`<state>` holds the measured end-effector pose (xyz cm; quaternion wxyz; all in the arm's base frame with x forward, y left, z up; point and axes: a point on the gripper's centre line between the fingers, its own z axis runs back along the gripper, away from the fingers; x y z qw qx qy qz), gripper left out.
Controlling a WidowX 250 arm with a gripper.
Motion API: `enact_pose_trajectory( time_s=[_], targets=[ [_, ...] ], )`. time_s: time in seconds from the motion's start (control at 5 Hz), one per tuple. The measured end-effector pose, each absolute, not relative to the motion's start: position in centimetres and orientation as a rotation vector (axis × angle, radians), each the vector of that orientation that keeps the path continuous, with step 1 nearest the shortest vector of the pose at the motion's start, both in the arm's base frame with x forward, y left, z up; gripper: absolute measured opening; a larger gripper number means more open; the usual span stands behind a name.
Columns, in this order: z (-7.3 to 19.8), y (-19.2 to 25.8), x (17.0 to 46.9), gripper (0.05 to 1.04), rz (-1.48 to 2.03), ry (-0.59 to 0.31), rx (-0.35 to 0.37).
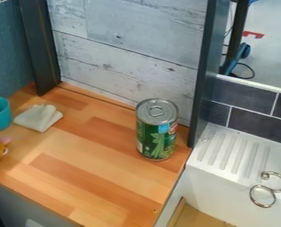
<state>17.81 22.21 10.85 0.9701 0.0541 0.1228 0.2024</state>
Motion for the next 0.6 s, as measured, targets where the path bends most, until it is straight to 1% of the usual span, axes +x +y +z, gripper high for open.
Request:
enact_pose_trajectory(
  time_s=[0.2, 0.4, 0.6],
  targets=[
    [12.2, 18.3, 18.3, 1.001, 0.323, 0.227, 0.101],
    [12.2, 14.4, 19.2, 1.001, 0.219, 0.197, 0.033],
    [12.1, 11.4, 20.2, 1.001, 0.055, 0.165, 0.04]
  ],
)
